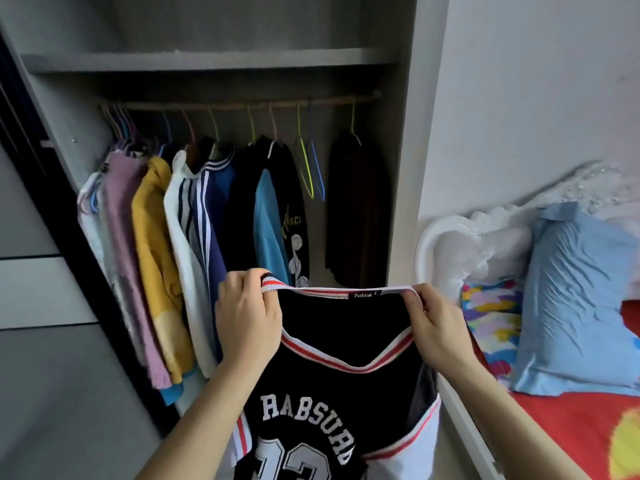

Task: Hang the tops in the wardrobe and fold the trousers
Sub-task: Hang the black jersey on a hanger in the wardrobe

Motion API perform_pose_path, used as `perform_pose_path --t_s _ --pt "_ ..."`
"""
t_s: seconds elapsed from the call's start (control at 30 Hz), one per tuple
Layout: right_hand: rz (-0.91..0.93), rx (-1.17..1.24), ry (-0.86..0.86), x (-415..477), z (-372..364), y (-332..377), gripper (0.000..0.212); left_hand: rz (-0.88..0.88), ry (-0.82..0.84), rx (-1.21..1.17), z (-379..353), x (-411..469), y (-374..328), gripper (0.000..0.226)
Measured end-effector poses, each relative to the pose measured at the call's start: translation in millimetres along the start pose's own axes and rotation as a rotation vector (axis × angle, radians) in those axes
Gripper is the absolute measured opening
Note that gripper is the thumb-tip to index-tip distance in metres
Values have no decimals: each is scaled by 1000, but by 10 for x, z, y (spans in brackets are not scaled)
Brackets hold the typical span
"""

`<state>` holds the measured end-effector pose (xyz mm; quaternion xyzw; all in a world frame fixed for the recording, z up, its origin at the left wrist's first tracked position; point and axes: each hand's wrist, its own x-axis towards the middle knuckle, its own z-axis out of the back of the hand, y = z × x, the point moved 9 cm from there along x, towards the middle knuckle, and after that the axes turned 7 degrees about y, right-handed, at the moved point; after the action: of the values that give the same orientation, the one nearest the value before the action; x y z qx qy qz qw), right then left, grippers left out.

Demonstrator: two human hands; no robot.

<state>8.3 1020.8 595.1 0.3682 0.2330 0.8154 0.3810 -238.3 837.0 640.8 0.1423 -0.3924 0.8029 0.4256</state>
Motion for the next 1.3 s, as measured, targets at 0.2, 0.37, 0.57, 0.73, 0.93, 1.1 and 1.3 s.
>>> perform_pose_path --t_s 0.2,0.37,0.57,0.73,0.93,1.1,1.3 --pt "-25 242 -1 861 -533 -29 28 21 55 -129 -363 706 257 27" --pt "3 323 -29 1905 -869 197 18 -10 184 -328 -726 1460 269 26" --pt "170 301 -58 2959 -1179 785 31 -42 195 -330 -1022 2174 397 27" --pt "97 30 75 3511 -1623 941 69 -47 235 -314 -1272 2553 597 23" --pt "-65 -66 95 3779 -1914 740 34 -40 287 -343 -1397 2791 922 19" --pt "-46 210 -119 3767 -1806 963 29 -40 264 -406 -1252 2943 1224 4" --pt "67 324 -317 3138 -1827 1329 20 -77 301 -515 -1223 2999 1617 8"
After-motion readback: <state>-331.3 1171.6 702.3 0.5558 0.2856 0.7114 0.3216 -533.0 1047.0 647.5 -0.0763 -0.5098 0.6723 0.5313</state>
